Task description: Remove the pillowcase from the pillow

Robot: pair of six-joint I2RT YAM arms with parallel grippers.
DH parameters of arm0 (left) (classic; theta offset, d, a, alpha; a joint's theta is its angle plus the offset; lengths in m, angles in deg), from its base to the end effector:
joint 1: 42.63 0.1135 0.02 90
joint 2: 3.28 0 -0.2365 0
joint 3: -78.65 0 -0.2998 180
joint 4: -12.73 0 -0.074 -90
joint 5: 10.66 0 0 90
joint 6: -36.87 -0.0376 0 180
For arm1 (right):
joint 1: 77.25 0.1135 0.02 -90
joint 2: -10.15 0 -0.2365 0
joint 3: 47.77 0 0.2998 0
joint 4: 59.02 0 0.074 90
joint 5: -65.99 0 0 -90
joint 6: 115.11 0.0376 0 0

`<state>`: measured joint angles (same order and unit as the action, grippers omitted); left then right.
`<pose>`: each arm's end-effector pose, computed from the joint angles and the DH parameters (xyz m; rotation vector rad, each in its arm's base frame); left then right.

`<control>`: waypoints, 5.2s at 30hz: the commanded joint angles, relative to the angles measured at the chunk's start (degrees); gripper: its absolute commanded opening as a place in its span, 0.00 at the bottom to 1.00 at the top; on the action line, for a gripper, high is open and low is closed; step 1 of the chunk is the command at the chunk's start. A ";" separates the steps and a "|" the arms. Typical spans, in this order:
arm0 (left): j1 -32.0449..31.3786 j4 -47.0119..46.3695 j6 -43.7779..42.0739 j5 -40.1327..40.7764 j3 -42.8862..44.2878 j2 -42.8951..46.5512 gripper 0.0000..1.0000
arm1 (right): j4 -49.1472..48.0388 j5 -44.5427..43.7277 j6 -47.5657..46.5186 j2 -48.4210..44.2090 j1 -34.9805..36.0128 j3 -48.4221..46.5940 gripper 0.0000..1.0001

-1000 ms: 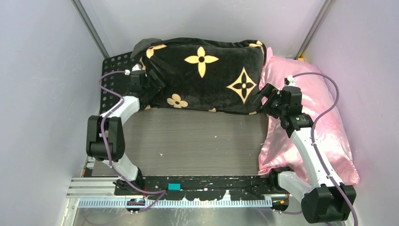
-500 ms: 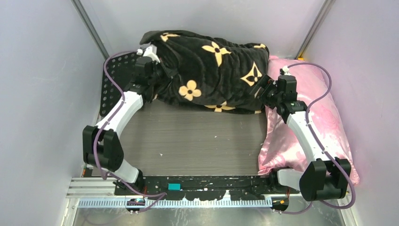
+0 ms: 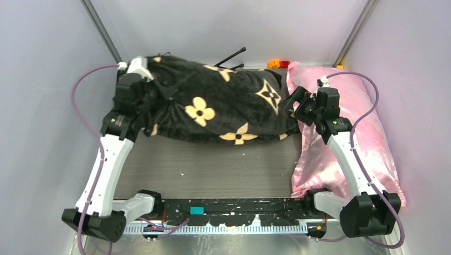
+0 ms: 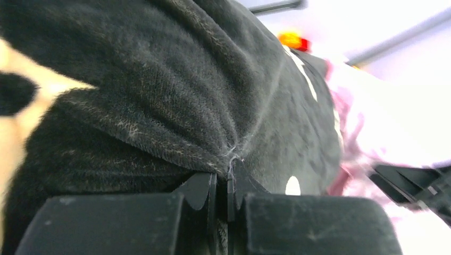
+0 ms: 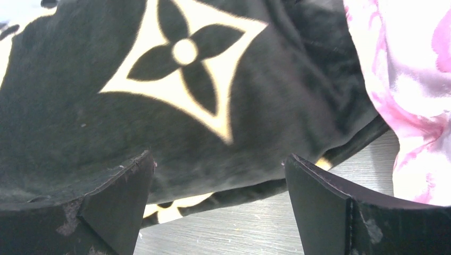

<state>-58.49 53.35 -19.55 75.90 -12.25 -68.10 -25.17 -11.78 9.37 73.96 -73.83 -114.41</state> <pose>0.2877 -0.0841 0.4194 -0.2513 1.8904 -0.6491 0.3089 0.0264 0.2834 0.4515 2.1129 0.6146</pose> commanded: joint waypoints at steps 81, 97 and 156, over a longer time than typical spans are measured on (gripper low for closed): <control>15.33 23.38 -9.00 -8.23 39.87 -41.03 0.16 | 9.32 0.72 -7.39 2.80 5.52 -20.93 0.92; 15.24 28.95 -8.09 -14.12 41.84 -33.95 0.32 | -3.60 2.62 -6.98 22.51 31.71 -26.97 0.94; 7.85 22.13 -6.65 -16.19 -16.49 14.23 0.68 | -14.33 -2.03 -12.61 16.25 24.67 -8.55 0.00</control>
<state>-50.75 75.63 -25.12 60.69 -30.04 -54.41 -37.08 -15.80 -3.22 95.84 -54.29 -120.39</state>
